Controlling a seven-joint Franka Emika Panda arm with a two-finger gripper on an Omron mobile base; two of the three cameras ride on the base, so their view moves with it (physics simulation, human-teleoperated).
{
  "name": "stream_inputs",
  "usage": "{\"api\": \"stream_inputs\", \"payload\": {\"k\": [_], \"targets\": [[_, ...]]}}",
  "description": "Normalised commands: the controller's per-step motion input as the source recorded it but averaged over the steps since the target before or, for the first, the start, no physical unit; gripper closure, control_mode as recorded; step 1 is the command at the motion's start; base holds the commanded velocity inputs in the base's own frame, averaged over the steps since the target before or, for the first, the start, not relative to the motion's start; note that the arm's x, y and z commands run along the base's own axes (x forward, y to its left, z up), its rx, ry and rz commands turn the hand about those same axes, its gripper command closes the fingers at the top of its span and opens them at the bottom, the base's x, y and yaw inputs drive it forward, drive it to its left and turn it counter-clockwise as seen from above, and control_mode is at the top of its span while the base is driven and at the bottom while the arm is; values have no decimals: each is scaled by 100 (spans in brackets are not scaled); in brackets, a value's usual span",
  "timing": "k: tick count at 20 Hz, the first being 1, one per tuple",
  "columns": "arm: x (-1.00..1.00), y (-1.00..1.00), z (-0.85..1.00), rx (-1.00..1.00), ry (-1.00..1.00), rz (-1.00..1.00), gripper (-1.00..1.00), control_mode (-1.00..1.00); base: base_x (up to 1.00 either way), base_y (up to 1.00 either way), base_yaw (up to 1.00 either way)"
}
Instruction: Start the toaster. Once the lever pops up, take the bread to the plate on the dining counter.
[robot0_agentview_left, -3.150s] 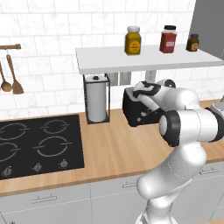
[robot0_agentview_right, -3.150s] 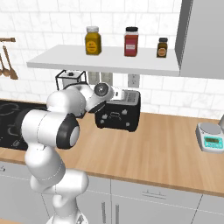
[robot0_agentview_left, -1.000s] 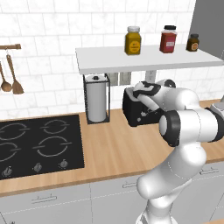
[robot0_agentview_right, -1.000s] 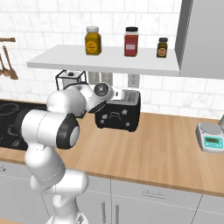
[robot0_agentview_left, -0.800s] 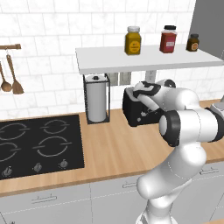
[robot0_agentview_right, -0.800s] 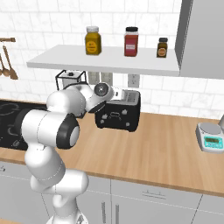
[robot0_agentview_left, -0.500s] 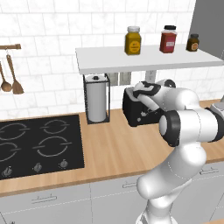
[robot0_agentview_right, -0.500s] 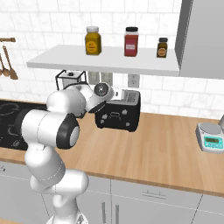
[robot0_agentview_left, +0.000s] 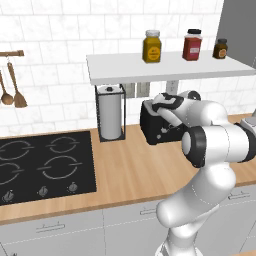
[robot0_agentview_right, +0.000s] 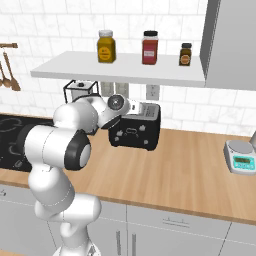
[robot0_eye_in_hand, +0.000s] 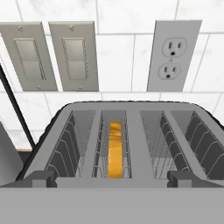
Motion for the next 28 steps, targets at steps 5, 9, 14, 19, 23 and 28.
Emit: {"api": "stream_inputs", "payload": {"k": [5,9,14,19,23,28], "targets": [[0,0,0,0,0,0,-100,-100,0,0,0],[0,0,0,0,0,0,-100,-100,0,0,0],[0,0,0,0,0,0,-100,-100,0,0,0],[0,0,0,0,0,0,-100,-100,0,0,0],[0,0,0,0,0,0,-100,-100,0,0,0],[0,0,0,0,0,0,-100,-100,0,0,0]]}}
